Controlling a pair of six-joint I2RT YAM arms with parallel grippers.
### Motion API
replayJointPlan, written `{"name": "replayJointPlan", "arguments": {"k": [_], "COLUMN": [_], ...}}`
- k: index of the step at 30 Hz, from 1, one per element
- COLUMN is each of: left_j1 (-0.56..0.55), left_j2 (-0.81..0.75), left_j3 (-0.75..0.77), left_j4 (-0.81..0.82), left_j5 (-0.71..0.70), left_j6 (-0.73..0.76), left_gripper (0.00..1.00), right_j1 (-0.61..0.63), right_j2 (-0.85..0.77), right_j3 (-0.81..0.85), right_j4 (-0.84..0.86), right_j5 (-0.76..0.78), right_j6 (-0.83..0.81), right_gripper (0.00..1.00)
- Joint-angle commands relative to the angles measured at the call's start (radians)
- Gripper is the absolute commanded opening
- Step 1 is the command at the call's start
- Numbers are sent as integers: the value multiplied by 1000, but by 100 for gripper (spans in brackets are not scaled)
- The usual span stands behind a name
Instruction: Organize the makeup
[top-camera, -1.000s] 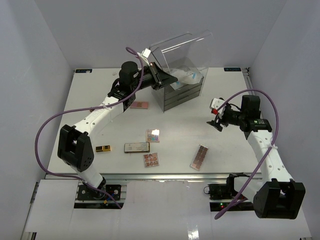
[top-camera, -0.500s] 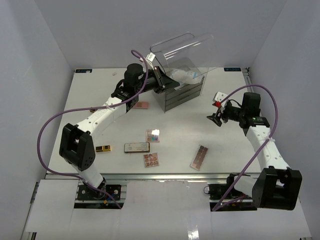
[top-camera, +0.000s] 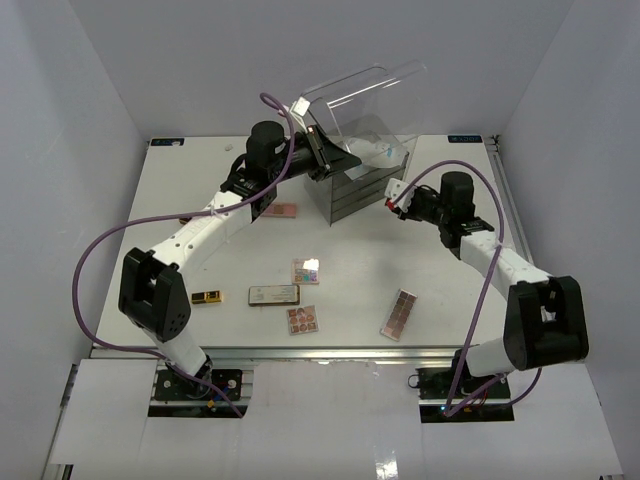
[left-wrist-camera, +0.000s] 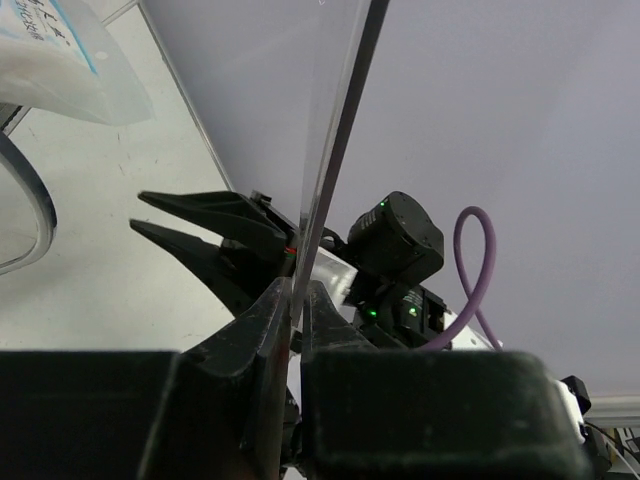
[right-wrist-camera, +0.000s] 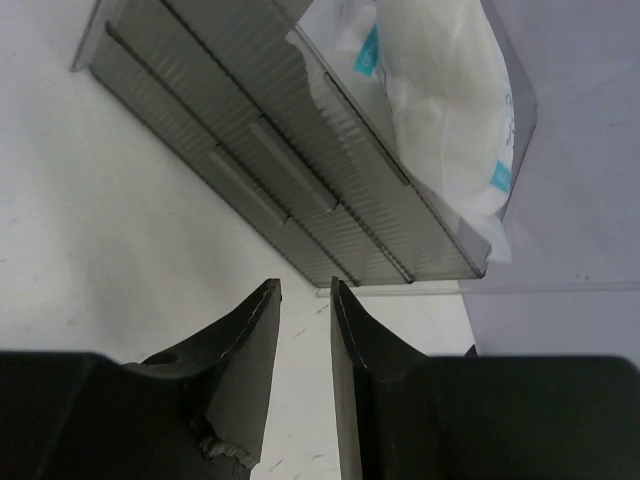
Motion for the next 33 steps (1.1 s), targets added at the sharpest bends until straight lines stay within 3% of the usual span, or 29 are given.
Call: {"name": "replayJointPlan", "arguments": {"k": [1,11,22,33], "left_j1": [-8,-8,-8,-8], "left_j2": [-23,-18,-13,0], "left_j3": [55,84,100,108], "left_j4": [16,18,24,29], "left_j5": [28,35,44,46], "left_j6": [-16,-13,-12,-18], "left_gripper": [19,19,19,19], "right_j1": [48,103,137,170], "right_j2": [106,243,274,422], "right_j3": [78,131,166,284], "right_j4": [221,454,499,601], "right_j5": [191,372,408,483], "right_j6": [-41,-75,-84,-100], "right_gripper": [33,32,30,31]}}
